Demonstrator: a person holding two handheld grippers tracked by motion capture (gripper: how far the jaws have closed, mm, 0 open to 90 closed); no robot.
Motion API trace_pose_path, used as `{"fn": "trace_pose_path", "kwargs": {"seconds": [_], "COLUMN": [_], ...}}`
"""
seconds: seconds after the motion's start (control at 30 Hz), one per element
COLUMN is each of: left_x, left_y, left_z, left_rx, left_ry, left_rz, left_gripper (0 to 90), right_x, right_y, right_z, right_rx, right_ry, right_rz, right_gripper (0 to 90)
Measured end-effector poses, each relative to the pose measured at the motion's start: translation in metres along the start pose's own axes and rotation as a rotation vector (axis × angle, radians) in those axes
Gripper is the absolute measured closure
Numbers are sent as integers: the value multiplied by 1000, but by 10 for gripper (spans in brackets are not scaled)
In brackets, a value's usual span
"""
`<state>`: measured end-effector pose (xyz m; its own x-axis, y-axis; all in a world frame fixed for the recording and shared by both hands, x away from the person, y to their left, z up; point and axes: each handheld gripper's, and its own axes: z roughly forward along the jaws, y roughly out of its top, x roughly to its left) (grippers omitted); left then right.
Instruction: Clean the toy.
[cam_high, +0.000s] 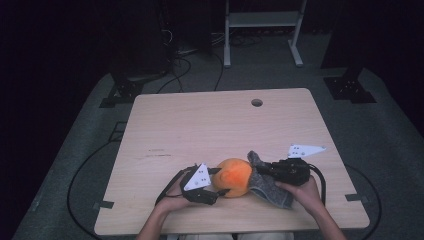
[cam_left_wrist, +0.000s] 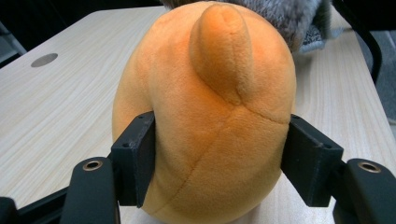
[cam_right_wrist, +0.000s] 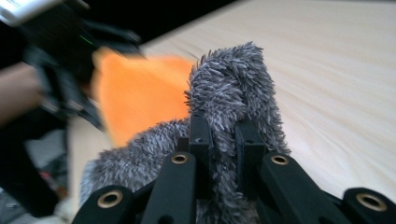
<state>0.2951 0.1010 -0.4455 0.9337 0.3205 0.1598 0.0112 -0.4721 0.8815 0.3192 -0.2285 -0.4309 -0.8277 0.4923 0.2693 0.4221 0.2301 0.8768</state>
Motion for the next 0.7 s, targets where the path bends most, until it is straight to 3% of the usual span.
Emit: {"fn": "trace_pose_path", "kwargs": {"seconds": [0.07, 0.1, 0.3, 0.53, 0.63, 0.7], "left_x": [1, 2, 4, -2, -5, -3], "left_y": [-1, -1, 0, 10, 13, 12], "left_z": [-1, -1, 1, 12, 17, 16], "left_rx": [-8, -7, -16, -12, -17, -22], "left_ry": [0, 0, 20, 67, 65, 36], "left_rz": [-14, -17, -52, -51, -48, -60], "left_gripper": [330, 331, 331, 330, 332, 317], "right_x": [-3, -4, 17, 39, 45, 42], "right_y": [-5, -6, 11, 23, 26, 25], "right_z": [0, 0, -4, 4, 7, 7], "right_rx": [46, 47, -24, -43, -45, -48], "right_ry": [-41, -38, -12, 41, 53, 44], "right_rz": [8, 14, -63, -126, -155, -150], "right_gripper": [798, 798, 799, 799, 798, 798]}}
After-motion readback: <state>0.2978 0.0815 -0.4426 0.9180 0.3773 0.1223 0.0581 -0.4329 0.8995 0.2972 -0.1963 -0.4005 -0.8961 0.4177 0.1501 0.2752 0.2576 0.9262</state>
